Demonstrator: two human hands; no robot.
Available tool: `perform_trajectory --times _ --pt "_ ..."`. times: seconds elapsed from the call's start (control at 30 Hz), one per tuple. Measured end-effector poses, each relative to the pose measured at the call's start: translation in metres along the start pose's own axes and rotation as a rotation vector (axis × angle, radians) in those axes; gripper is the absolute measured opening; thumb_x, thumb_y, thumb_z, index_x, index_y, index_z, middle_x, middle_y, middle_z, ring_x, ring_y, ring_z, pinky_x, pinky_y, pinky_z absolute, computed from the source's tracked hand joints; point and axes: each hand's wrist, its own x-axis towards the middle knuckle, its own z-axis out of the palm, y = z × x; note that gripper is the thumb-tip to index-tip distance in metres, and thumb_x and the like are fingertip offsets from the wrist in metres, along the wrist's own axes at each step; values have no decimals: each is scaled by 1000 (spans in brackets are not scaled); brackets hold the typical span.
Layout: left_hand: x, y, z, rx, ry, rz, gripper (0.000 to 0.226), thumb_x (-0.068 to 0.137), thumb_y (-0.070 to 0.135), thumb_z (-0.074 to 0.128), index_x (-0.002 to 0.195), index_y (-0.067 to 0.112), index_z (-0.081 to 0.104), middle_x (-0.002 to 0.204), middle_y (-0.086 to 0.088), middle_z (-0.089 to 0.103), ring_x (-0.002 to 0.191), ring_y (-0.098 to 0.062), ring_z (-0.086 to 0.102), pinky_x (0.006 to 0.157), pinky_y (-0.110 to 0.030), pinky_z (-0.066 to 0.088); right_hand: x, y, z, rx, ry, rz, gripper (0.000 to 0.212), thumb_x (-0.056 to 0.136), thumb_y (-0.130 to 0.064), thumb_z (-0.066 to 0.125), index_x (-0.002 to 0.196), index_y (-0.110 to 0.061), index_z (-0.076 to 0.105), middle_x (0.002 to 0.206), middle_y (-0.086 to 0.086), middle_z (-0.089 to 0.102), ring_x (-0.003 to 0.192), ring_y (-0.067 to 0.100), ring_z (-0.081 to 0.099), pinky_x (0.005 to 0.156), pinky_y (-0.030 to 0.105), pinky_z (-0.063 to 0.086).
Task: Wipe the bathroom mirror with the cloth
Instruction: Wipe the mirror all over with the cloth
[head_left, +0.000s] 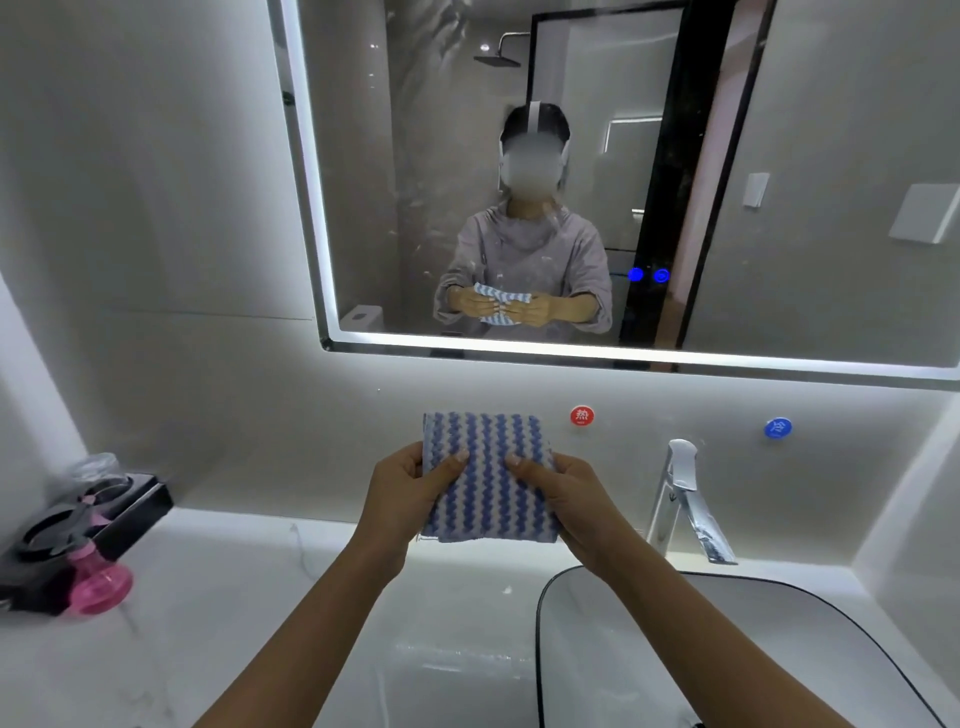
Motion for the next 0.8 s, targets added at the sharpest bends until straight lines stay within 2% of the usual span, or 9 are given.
perform_trajectory --times 0.17,0.3,0.4,0.53,0.6,0.8 --pt "23 -2 -37 4 -20 -11 12 85 25 70 95 19 71 88 3 77 80 -17 74 66 -27 59 18 3 40 76 -5 44 41 68 -36 74 96 -6 69 94 8 75 84 24 73 65 27 56" --pt "48 1 -78 12 -55 -21 13 84 26 71 95 19 71 87 3 77 78 -16 74 62 -23 57 38 6 80 162 -8 103 43 68 -32 75 98 -2 69 96 12 75 85 26 73 63 27 57" --pt "69 5 -110 2 -104 -28 17 85 23 70 99 14 71 90 -2 77 80 -20 74 63 -25 58 54 6 111 212 -23 128 41 70 -30 74 101 -3 68 99 13 74 87 27 72 65 29 57" --pt "92 7 -143 -9 -163 -20 16 85 23 69 99 15 70 91 -2 77 80 -21 74 65 -28 60 74 9 140 274 -38 139 49 79 -30 70 117 -1 61 114 17 69 105 33 67 85 40 55" --pt "104 7 -157 -22 -191 -23 16 84 23 70 99 15 70 91 -2 77 81 -22 74 67 -30 60 82 10 153 302 -34 131 52 80 -30 72 121 0 58 117 18 67 109 35 64 90 42 54" --pt "121 5 -171 -49 -228 -46 14 83 23 70 95 15 70 88 -1 77 79 -21 74 61 -26 58 90 2 173 426 -67 187 60 72 -27 75 121 0 55 115 21 68 102 34 67 79 40 57"
